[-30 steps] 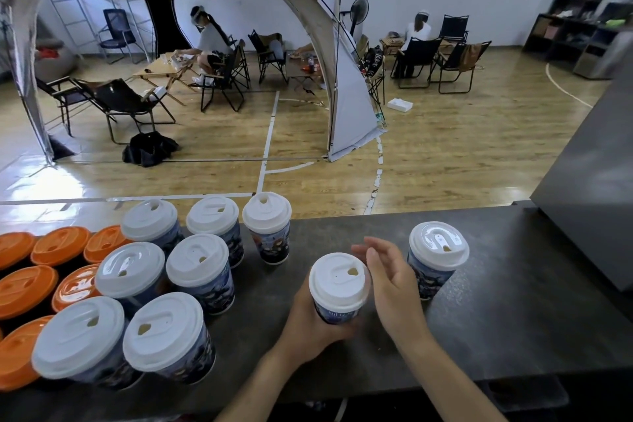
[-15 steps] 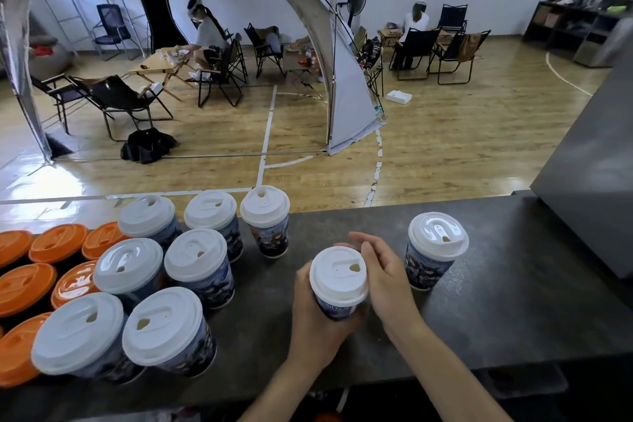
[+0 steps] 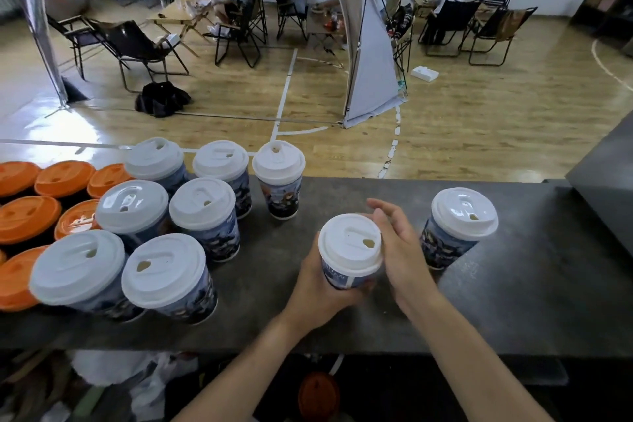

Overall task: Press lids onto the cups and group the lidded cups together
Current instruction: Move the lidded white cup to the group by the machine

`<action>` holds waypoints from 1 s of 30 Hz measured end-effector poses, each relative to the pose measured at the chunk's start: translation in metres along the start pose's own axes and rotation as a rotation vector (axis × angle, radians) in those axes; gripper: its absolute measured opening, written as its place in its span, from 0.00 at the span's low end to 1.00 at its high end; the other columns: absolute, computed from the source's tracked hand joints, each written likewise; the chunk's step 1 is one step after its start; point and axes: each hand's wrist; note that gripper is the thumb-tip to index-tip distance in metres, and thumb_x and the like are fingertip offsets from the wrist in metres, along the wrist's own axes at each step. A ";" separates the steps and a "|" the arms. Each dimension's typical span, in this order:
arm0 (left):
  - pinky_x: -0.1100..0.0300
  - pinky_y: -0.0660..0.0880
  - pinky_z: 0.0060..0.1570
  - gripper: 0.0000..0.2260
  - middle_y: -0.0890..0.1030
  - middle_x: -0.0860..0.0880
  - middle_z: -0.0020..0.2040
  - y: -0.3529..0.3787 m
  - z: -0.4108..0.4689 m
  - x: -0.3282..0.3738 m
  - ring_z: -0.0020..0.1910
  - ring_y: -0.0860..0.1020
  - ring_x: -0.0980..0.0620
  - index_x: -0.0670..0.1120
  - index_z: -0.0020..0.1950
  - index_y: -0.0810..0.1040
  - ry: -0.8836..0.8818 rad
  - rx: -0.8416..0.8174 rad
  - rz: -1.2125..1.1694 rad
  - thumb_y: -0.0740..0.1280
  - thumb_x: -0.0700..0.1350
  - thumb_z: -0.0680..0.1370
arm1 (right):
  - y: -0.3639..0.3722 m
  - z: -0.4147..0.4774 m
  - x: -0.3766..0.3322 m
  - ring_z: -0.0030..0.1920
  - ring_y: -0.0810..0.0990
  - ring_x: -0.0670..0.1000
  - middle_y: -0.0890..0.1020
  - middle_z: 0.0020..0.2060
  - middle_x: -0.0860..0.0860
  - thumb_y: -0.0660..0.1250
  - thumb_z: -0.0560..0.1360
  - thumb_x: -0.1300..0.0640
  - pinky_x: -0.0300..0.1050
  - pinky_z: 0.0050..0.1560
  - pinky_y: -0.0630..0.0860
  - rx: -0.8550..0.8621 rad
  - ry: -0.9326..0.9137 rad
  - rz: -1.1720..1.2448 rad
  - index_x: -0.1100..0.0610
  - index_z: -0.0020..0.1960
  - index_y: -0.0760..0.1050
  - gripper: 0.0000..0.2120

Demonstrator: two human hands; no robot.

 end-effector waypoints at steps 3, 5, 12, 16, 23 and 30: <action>0.55 0.74 0.69 0.38 0.81 0.47 0.67 -0.001 0.002 -0.005 0.68 0.79 0.50 0.39 0.72 0.72 -0.018 0.001 -0.007 0.83 0.37 0.66 | -0.001 0.000 0.002 0.44 0.82 0.41 0.85 0.41 0.43 0.60 0.84 0.57 0.34 0.43 0.77 0.005 0.012 0.015 0.56 0.64 0.76 0.11; 0.53 0.75 0.69 0.37 0.81 0.45 0.66 -0.001 0.004 -0.009 0.67 0.79 0.49 0.38 0.72 0.72 -0.022 -0.007 -0.006 0.83 0.35 0.66 | -0.004 0.003 0.004 0.41 0.81 0.39 0.84 0.38 0.40 0.60 0.84 0.57 0.33 0.43 0.76 0.009 -0.019 -0.020 0.56 0.62 0.76 0.10; 0.60 0.75 0.65 0.39 0.77 0.48 0.66 0.006 -0.012 -0.001 0.67 0.77 0.54 0.42 0.70 0.68 0.134 0.183 0.103 0.85 0.36 0.64 | 0.001 -0.005 0.009 0.42 0.82 0.37 0.84 0.41 0.41 0.60 0.85 0.57 0.32 0.44 0.75 0.131 -0.064 -0.043 0.55 0.61 0.77 0.09; 0.59 0.76 0.64 0.39 0.79 0.51 0.65 0.024 -0.020 0.011 0.64 0.79 0.55 0.47 0.69 0.70 0.114 0.299 0.087 0.85 0.37 0.64 | 0.006 -0.013 0.011 0.47 0.82 0.39 0.85 0.45 0.45 0.58 0.85 0.58 0.32 0.48 0.76 0.221 -0.137 -0.105 0.51 0.58 0.75 0.08; 0.60 0.73 0.68 0.38 0.79 0.50 0.67 0.001 0.001 0.007 0.67 0.77 0.54 0.44 0.72 0.69 0.044 -0.033 0.130 0.84 0.39 0.66 | -0.001 -0.004 -0.001 0.48 0.83 0.40 0.85 0.48 0.50 0.61 0.84 0.58 0.33 0.49 0.77 0.184 -0.092 -0.061 0.56 0.59 0.76 0.07; 0.47 0.73 0.71 0.39 0.78 0.49 0.68 -0.006 0.006 0.005 0.70 0.76 0.47 0.43 0.74 0.69 0.017 -0.110 0.144 0.82 0.43 0.65 | -0.002 0.002 -0.001 0.50 0.81 0.46 0.84 0.52 0.52 0.61 0.84 0.58 0.40 0.52 0.76 0.021 0.044 -0.001 0.53 0.58 0.80 0.10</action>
Point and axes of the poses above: each hand's wrist, its own z-axis towards the middle knuckle, its own y-axis out of the palm, x = y × z
